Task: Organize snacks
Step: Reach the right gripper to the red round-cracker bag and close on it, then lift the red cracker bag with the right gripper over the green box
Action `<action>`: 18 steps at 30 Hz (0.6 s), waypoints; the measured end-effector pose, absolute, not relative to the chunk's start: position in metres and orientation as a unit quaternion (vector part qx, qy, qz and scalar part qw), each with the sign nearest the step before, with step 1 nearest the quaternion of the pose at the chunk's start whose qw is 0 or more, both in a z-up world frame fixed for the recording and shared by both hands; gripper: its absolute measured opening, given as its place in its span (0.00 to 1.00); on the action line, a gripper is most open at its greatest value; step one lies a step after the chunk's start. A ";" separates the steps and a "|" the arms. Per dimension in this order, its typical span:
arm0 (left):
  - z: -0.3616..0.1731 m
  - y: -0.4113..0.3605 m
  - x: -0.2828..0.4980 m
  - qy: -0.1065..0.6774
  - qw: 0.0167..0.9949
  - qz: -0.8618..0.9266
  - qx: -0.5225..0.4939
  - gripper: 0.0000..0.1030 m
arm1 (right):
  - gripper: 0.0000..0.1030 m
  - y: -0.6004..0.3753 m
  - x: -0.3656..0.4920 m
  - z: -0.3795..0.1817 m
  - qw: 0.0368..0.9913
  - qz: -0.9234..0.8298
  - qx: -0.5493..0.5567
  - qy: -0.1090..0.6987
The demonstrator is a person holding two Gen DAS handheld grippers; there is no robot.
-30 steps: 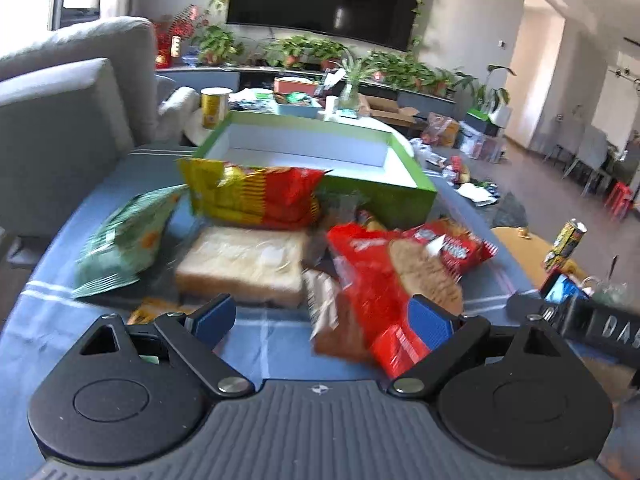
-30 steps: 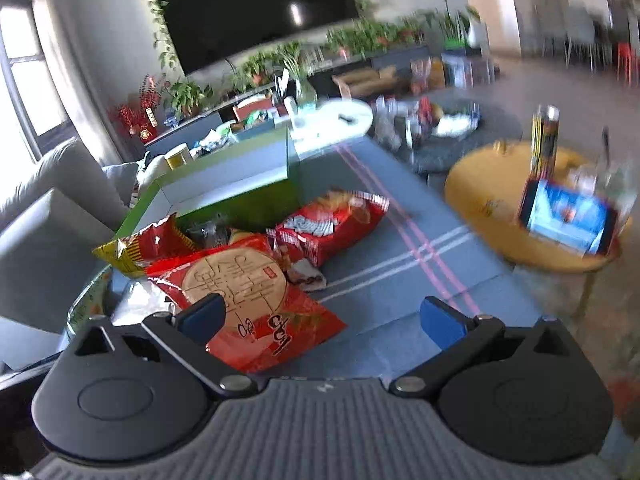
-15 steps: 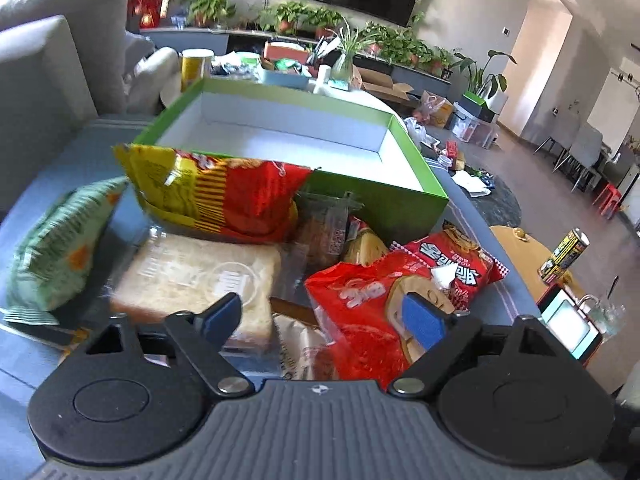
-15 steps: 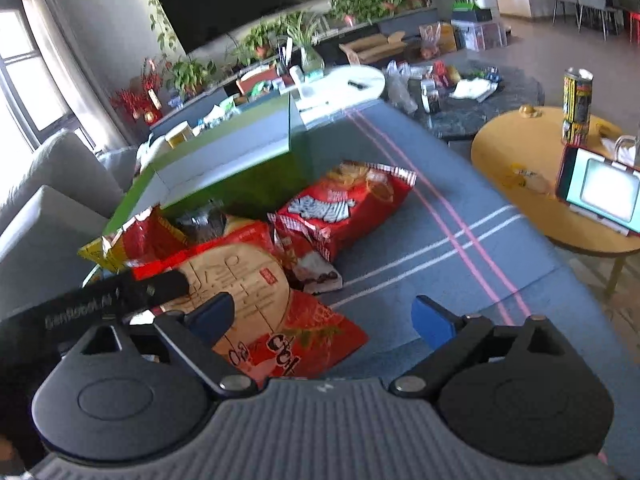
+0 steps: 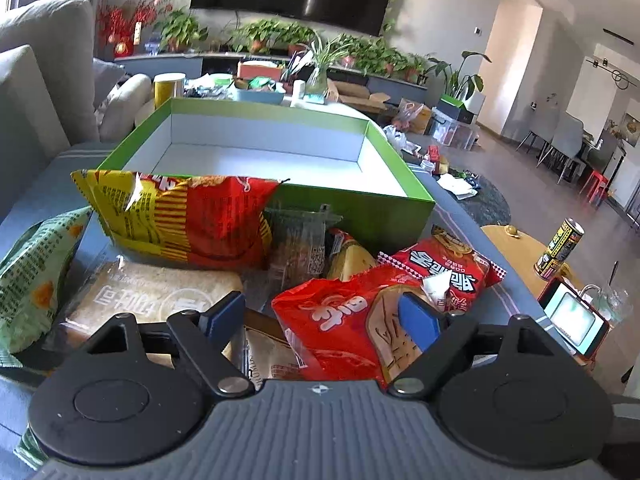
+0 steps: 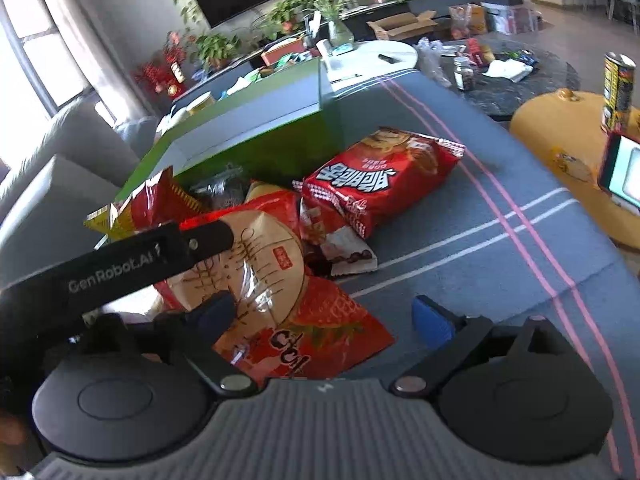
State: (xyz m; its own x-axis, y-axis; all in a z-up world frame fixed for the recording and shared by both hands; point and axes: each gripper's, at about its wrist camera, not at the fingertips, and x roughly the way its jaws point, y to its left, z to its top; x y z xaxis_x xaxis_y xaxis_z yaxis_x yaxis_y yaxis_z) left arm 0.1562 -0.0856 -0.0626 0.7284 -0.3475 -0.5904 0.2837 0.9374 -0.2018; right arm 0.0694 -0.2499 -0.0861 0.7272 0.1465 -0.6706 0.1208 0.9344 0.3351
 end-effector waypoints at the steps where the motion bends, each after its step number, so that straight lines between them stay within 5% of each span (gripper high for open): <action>1: -0.063 -0.086 0.156 0.324 0.929 -0.170 -0.047 0.79 | 1.00 -0.251 0.072 -0.087 0.911 0.012 0.181 0.371; 7: -0.062 -0.087 0.154 0.308 0.935 -0.172 -0.037 0.69 | 1.00 -0.257 0.074 -0.090 0.913 0.047 0.183 0.361; 16: -0.052 -0.078 0.145 0.287 0.927 -0.230 -0.077 0.22 | 1.00 -0.237 0.062 -0.077 0.921 0.073 0.163 0.347; 18: -0.054 -0.075 0.148 0.295 0.920 -0.242 -0.093 0.21 | 0.99 -0.234 0.060 -0.077 0.922 0.067 0.161 0.345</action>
State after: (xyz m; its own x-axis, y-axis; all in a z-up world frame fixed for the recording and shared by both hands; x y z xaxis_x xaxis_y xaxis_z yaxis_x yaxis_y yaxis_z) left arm 0.1477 -0.0751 -0.0542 0.7090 -0.4997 -0.4976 0.3903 0.8657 -0.3134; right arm 0.0595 -0.2338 -0.0765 0.7535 0.2337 -0.6145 -0.0122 0.9395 0.3424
